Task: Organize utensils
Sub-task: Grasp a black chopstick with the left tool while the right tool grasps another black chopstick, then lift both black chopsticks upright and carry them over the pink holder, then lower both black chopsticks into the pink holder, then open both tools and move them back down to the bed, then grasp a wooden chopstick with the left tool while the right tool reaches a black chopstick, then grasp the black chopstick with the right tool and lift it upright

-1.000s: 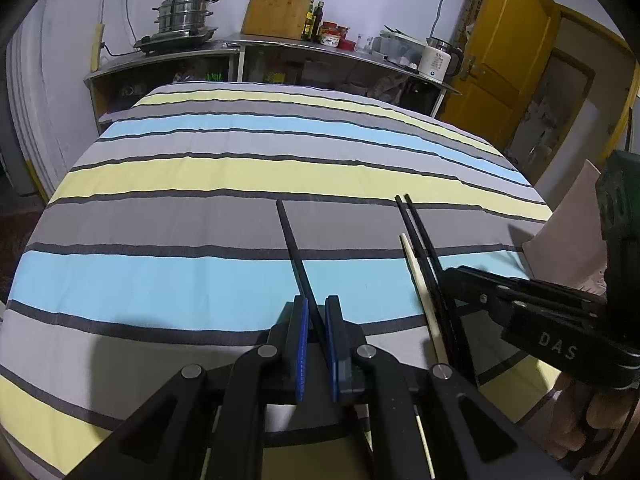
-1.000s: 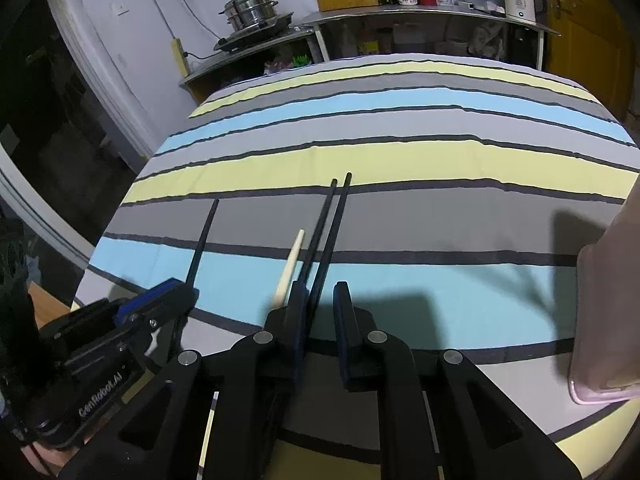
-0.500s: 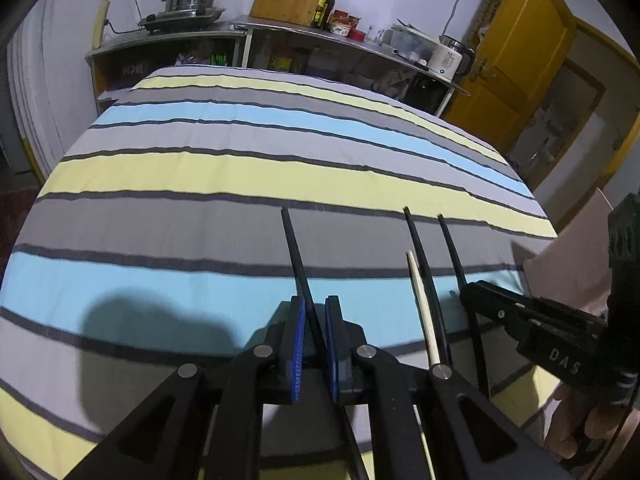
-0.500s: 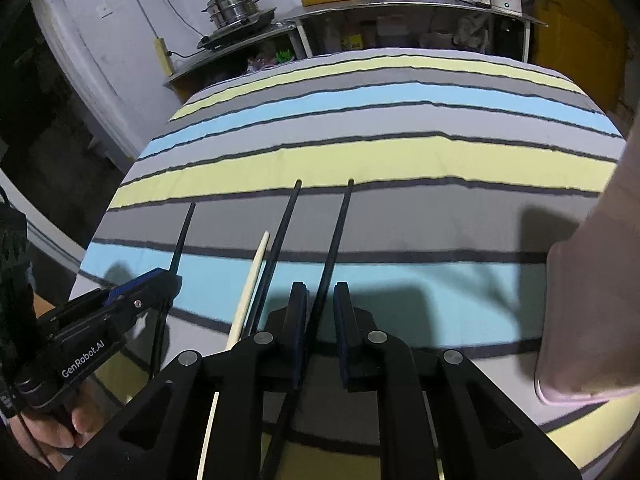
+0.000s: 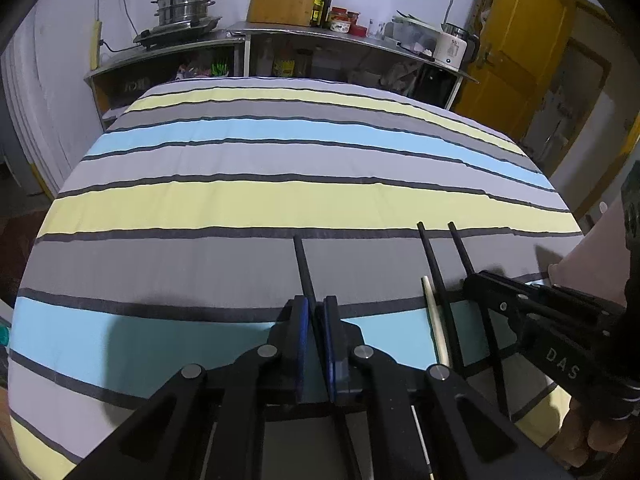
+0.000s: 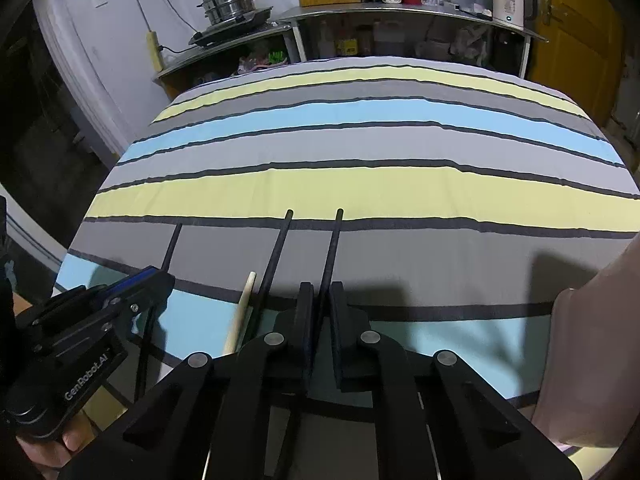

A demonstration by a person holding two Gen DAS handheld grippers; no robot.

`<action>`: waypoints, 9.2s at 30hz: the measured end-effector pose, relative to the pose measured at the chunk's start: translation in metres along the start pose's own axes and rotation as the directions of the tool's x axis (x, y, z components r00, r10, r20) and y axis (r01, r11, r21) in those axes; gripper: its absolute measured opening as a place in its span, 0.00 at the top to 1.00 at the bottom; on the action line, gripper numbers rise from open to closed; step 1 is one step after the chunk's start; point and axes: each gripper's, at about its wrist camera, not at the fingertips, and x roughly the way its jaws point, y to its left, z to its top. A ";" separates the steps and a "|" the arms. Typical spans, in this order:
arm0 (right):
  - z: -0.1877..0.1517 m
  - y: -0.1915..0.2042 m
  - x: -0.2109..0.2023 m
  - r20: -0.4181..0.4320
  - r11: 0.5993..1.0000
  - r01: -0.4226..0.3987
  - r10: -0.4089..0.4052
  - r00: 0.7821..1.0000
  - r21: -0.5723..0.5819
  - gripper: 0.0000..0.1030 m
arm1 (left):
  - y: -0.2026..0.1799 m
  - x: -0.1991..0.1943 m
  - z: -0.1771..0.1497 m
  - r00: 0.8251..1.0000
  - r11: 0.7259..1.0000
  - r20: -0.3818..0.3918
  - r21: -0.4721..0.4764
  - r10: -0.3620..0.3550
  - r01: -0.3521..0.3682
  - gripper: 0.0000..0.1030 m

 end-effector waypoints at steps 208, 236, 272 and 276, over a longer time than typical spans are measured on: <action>-0.094 -0.034 -0.140 0.178 0.994 -0.103 0.097 0.979 0.022 0.88 | -0.059 -0.012 -0.035 0.998 0.990 0.044 0.140 -0.034 0.028 0.82; -0.016 0.017 -0.010 0.014 0.994 -0.099 0.100 0.995 -0.047 0.88 | 0.042 -0.024 -0.026 0.999 0.990 0.037 -0.136 -0.035 0.040 0.89; -0.010 0.029 -0.068 0.073 0.987 -0.132 0.140 0.988 -0.095 0.95 | 0.026 -0.079 -0.014 0.992 0.992 0.113 -0.104 -0.054 0.066 0.95; -0.010 0.027 -0.101 0.129 0.985 -0.146 0.157 0.979 -0.093 0.95 | 0.015 -0.110 -0.010 0.983 0.991 0.155 -0.080 -0.096 0.109 0.95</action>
